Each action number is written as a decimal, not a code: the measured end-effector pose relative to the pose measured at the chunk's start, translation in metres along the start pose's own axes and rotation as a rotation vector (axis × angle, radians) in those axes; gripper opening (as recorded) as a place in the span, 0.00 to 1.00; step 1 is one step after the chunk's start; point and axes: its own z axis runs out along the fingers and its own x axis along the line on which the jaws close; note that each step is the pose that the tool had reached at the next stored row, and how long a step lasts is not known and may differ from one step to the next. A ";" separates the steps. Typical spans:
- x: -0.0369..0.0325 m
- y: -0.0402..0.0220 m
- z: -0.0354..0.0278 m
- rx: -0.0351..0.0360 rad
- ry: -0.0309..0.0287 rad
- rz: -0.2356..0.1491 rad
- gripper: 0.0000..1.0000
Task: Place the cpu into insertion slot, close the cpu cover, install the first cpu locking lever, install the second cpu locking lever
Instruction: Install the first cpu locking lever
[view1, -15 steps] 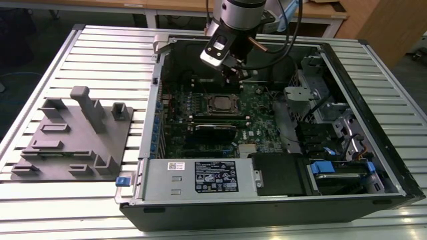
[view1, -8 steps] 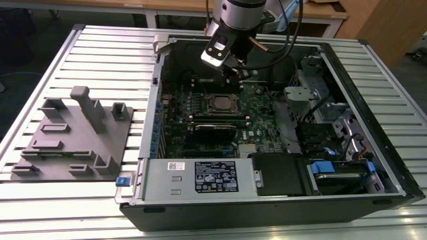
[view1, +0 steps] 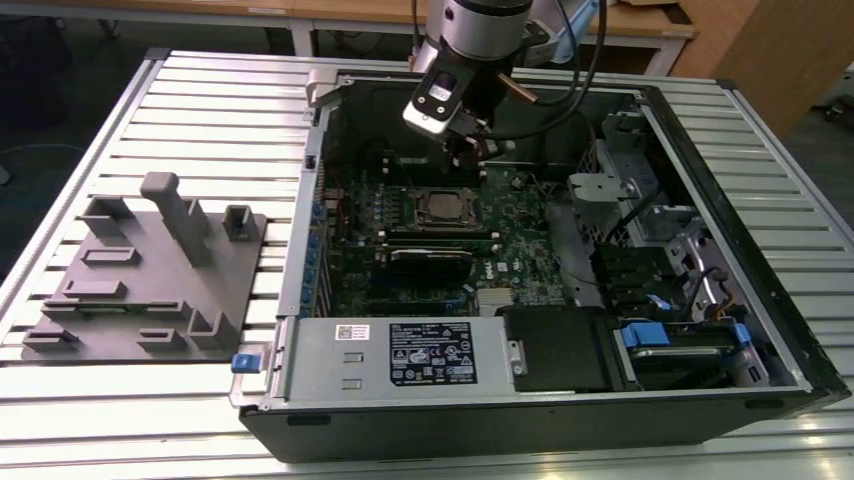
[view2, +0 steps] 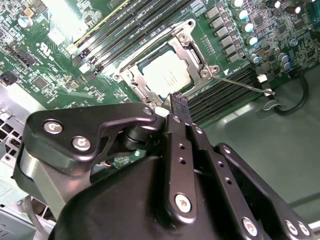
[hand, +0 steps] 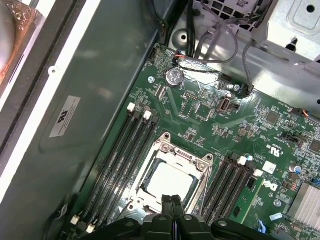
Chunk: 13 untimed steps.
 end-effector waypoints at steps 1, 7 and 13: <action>0.0000 0.0000 0.0000 0.0002 0.0000 -0.002 0.11; -0.0001 -0.0001 0.0000 0.0008 0.0002 -0.011 0.11; -0.0001 -0.0001 0.0000 0.0012 0.0003 -0.019 0.11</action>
